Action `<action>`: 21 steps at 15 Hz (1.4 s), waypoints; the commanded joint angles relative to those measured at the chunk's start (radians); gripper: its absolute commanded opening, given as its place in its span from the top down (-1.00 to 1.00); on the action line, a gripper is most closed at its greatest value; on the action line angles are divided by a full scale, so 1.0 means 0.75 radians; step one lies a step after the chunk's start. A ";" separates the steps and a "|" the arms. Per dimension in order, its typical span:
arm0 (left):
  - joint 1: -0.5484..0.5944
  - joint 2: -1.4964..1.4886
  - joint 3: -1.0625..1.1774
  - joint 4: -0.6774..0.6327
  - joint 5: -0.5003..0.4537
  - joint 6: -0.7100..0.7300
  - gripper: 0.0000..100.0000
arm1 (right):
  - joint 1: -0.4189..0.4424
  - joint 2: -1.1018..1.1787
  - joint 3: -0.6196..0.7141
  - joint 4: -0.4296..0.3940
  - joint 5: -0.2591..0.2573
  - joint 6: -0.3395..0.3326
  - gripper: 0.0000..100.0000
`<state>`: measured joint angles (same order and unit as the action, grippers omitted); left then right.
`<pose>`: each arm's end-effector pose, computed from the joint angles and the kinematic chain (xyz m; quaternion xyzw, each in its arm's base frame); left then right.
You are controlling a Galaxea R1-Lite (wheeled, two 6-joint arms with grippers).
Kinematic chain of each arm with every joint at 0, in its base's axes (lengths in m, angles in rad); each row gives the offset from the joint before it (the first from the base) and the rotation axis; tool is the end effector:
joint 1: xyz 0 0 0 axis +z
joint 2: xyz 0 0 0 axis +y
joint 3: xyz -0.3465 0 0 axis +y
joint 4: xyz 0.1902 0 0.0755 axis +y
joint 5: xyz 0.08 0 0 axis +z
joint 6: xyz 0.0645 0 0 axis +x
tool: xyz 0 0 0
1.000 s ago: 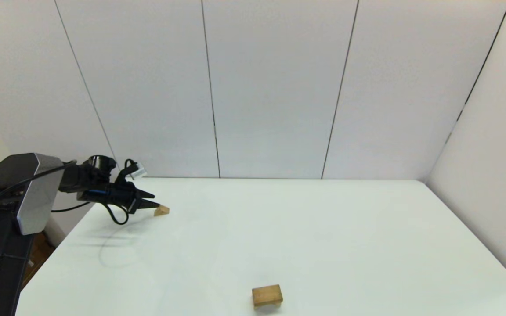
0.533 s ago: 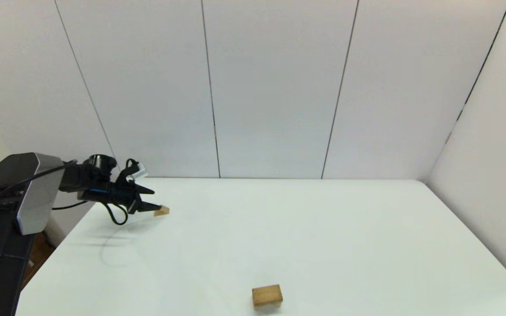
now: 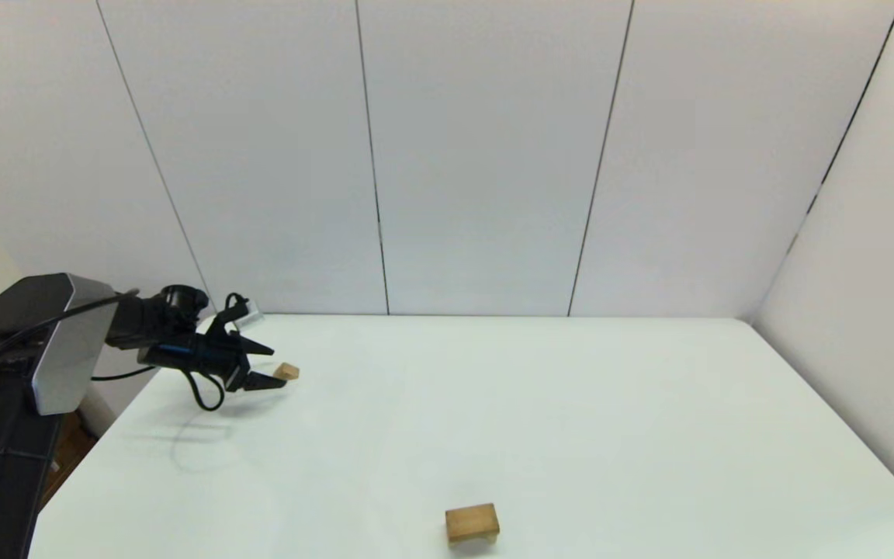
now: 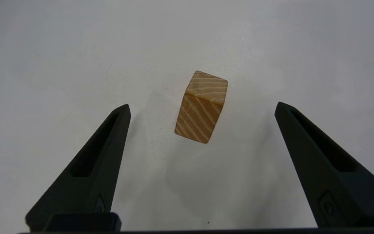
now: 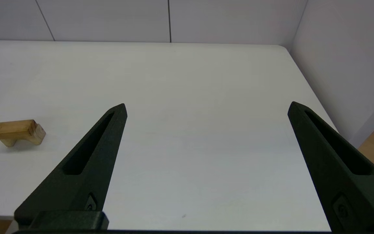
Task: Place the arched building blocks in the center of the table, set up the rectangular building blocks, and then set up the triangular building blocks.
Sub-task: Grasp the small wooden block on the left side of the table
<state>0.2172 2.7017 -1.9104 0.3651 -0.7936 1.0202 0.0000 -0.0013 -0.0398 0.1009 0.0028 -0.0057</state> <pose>0.5483 0.0739 -0.0493 0.1611 0.3011 -0.4412 0.8299 -0.0153 0.0002 0.0742 -0.0028 0.0299 0.0015 0.9995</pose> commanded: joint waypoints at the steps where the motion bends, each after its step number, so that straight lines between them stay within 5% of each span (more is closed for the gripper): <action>1: 0.001 0.014 0.003 -0.002 -0.005 0.008 -1.00 | 0.000 0.002 0.000 0.001 0.000 -0.001 -1.00; 11: 0.001 0.079 -0.046 -0.033 -0.005 0.002 -1.00 | 0.000 0.002 0.000 0.001 0.000 -0.001 -1.00; 12: 0.001 0.081 -0.050 -0.033 -0.005 -0.002 1.00 | 0.000 0.002 0.000 0.003 0.000 -0.001 -1.00; 21: 0.001 0.081 -0.052 -0.035 -0.007 -0.004 1.00 | 0.000 0.002 0.000 0.001 0.000 -0.001 -1.00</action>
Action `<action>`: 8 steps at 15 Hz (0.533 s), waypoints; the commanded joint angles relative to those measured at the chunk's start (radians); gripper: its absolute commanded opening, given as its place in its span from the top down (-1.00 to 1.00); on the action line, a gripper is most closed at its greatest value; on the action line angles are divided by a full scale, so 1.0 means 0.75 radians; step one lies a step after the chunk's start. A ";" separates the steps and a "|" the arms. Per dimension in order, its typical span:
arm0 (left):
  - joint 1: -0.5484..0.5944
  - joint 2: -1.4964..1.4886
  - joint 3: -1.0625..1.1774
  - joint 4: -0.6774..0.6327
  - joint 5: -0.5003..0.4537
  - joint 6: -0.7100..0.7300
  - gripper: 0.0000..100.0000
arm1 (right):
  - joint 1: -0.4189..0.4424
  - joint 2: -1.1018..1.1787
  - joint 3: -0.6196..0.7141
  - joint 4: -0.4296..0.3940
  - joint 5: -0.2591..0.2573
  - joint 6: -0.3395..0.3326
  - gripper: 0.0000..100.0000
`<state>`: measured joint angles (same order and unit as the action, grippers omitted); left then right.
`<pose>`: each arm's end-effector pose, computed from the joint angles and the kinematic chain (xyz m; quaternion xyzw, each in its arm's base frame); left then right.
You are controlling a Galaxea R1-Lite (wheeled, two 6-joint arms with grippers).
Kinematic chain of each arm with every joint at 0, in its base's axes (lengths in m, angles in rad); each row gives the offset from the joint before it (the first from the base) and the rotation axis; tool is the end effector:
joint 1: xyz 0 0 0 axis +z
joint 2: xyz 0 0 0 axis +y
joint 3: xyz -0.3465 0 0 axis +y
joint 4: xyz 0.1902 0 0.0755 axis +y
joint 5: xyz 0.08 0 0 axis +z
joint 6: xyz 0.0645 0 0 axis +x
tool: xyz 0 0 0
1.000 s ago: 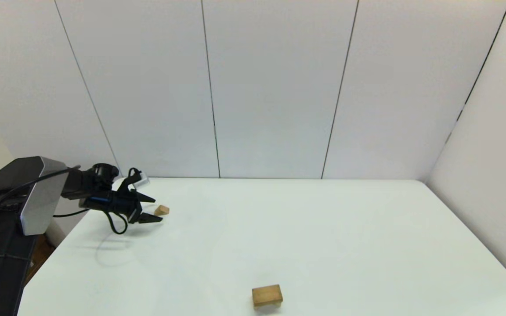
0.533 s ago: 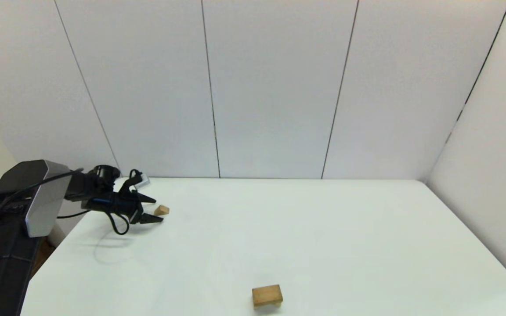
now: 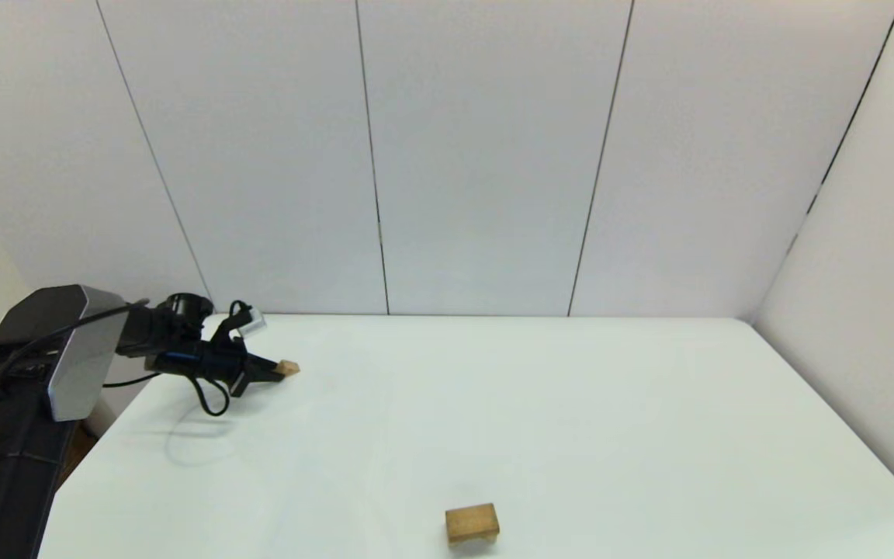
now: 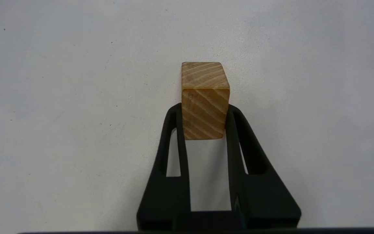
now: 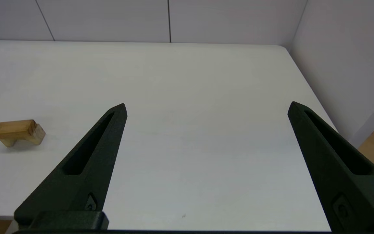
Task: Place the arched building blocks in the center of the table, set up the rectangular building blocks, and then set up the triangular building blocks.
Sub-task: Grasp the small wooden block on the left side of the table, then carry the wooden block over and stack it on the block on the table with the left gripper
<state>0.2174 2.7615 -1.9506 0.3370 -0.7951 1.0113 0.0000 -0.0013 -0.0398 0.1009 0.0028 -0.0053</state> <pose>0.5557 0.0756 -0.0715 0.1596 0.2996 -0.4393 0.8318 -0.0153 0.0002 0.0742 -0.0026 0.0299 0.0015 0.9995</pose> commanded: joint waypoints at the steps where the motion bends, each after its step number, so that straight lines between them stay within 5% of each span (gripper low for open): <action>1: 0.001 0.000 0.001 0.005 -0.005 0.008 1.00 | 0.000 0.002 0.000 0.001 0.000 -0.001 -1.00; 8: -0.044 -0.207 0.112 0.015 -0.057 -0.003 1.00 | 0.000 0.002 0.000 0.001 0.000 -0.001 -1.00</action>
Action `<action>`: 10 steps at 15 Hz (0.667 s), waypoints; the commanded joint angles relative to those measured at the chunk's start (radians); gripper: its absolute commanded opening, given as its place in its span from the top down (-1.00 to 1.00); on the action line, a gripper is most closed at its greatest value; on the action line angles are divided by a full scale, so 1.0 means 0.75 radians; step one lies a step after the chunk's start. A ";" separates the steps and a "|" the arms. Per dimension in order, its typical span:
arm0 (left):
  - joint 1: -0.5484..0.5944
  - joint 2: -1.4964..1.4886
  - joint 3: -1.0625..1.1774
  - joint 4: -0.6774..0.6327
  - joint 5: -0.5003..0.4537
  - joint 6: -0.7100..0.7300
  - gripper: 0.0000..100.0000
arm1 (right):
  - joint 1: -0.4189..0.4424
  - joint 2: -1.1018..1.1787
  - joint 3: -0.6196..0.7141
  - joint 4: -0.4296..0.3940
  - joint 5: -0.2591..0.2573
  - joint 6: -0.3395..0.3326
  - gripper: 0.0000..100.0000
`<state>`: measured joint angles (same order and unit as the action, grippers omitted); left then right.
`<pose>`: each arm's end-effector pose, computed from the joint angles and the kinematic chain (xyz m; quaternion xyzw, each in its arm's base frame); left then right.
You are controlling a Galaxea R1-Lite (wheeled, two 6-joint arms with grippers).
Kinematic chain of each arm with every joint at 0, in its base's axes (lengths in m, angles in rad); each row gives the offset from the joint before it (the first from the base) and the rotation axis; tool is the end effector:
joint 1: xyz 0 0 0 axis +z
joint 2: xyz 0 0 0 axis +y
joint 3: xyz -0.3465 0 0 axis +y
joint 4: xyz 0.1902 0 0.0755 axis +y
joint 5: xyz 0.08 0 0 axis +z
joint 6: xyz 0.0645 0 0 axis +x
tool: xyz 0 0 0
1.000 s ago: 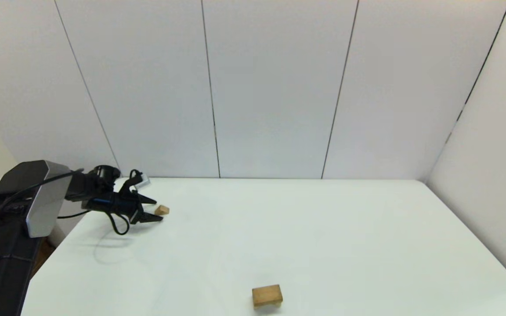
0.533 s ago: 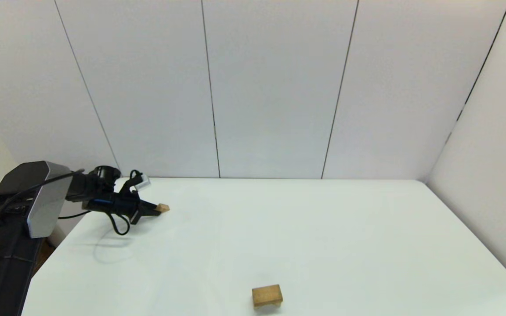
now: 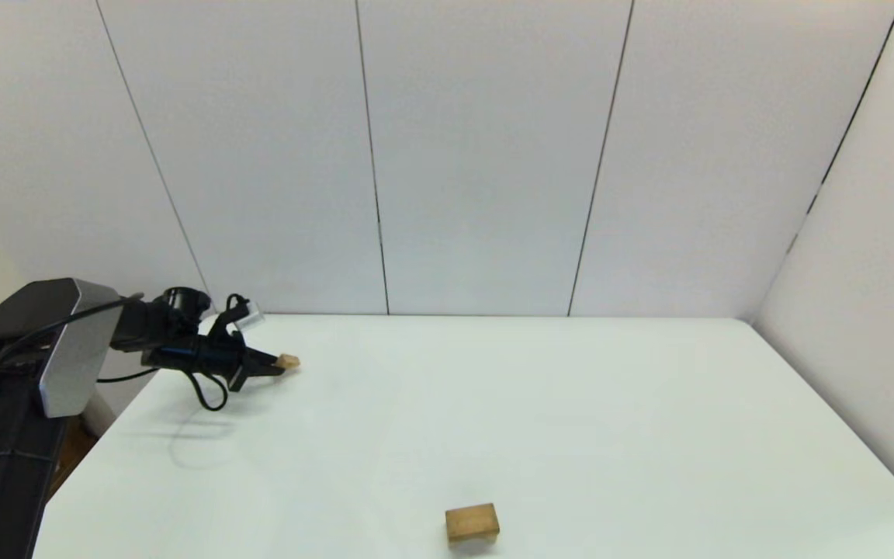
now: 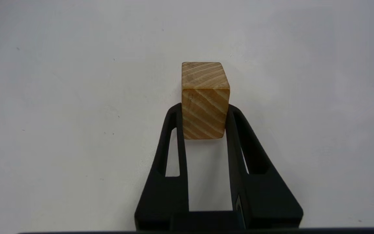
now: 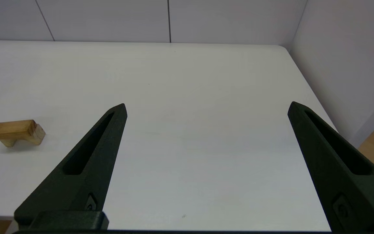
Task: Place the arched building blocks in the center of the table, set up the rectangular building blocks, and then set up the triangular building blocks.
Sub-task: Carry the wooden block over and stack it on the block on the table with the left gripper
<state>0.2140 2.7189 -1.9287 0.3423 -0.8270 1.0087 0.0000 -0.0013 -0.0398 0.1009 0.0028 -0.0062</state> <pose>0.5534 0.0717 -0.0518 0.1552 0.2844 -0.4478 0.8333 -0.0153 0.0002 0.0742 -0.0031 0.0299 0.0015 0.9995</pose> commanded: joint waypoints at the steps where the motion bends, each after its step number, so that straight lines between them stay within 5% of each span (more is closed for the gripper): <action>1: -0.075 -0.216 0.130 0.020 -0.014 -0.007 1.00 | 0.000 0.002 0.000 0.001 0.000 -0.002 -1.00; 6: -0.347 -0.692 0.551 0.081 0.015 -0.013 1.00 | 0.000 0.002 0.000 0.001 0.000 0.000 -1.00; 10: -0.672 -1.099 0.856 0.084 0.076 -0.196 1.00 | 0.000 0.002 0.000 0.001 0.000 0.000 -1.00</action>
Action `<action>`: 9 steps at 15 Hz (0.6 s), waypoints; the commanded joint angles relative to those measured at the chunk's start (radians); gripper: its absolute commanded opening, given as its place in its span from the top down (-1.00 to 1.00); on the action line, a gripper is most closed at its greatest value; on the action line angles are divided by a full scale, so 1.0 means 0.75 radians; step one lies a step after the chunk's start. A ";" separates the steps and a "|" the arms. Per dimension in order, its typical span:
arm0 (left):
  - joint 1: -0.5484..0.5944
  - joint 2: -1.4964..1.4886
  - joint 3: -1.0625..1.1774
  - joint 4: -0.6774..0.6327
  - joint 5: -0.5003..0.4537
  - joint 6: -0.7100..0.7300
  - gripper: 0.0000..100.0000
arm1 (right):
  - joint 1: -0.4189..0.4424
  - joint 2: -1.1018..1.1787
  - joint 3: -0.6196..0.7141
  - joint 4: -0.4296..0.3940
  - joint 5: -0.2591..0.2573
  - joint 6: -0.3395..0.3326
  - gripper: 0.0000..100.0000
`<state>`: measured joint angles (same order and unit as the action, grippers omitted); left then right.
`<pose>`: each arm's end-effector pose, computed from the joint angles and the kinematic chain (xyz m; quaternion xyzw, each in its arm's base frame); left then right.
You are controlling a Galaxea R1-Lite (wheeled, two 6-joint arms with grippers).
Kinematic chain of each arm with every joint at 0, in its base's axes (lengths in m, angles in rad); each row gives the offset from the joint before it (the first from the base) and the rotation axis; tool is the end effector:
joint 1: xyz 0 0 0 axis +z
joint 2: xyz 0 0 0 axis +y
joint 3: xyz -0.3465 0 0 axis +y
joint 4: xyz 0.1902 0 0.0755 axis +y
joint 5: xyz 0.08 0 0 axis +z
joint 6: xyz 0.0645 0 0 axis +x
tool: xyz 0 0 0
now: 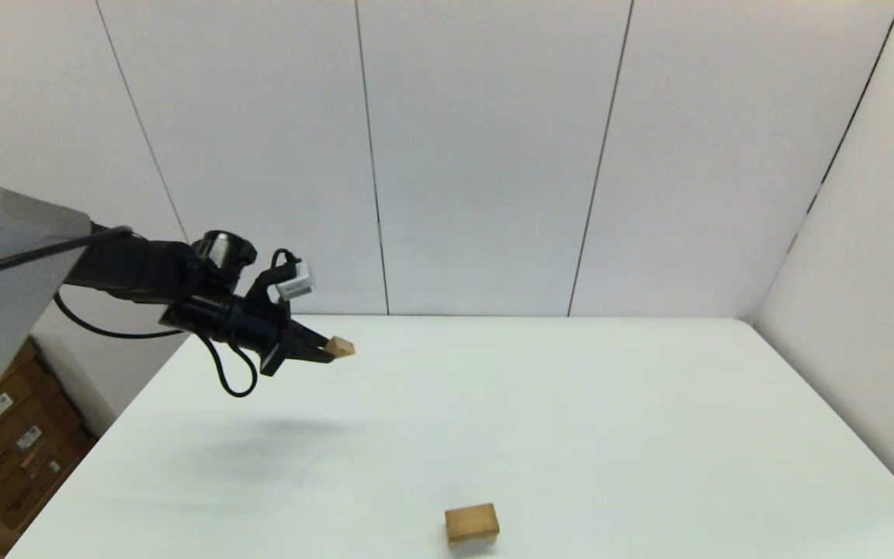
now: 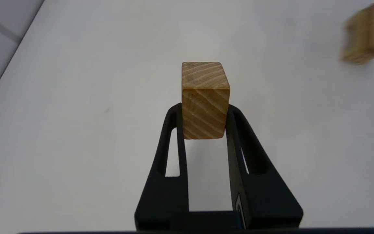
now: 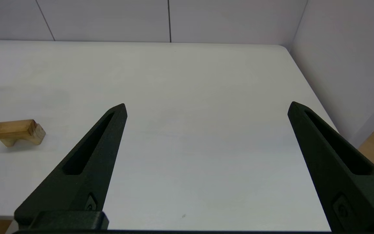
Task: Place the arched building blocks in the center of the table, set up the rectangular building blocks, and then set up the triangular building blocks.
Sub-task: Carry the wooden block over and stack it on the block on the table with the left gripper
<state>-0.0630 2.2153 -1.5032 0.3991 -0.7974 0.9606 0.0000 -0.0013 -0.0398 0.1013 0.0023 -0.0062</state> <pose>0.4532 -0.0748 0.0978 0.1888 0.2729 -0.5417 0.7723 -0.0153 0.0001 0.0741 -0.0031 0.0301 0.0012 0.9995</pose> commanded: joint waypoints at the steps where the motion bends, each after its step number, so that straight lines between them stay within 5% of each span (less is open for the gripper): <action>1: -0.395 -0.483 0.335 0.006 0.088 -0.174 1.00 | 0.000 0.002 0.000 0.000 0.001 0.000 -1.00; 4: -0.646 -0.571 0.436 -0.027 0.388 -0.375 1.00 | 0.000 0.002 0.000 0.000 0.001 0.000 -1.00; 6: -0.769 -0.610 0.550 -0.123 0.421 -0.540 1.00 | 0.000 0.002 0.000 0.000 0.001 0.000 -1.00; 9: -0.816 -0.577 0.783 -0.530 0.439 -0.585 1.00 | 0.000 0.002 0.000 0.000 0.001 0.000 -1.00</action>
<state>-0.6379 1.7857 -1.0251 0.1989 -0.4772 0.5445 0.0000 -0.0013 -0.0398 0.1013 0.0023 -0.0062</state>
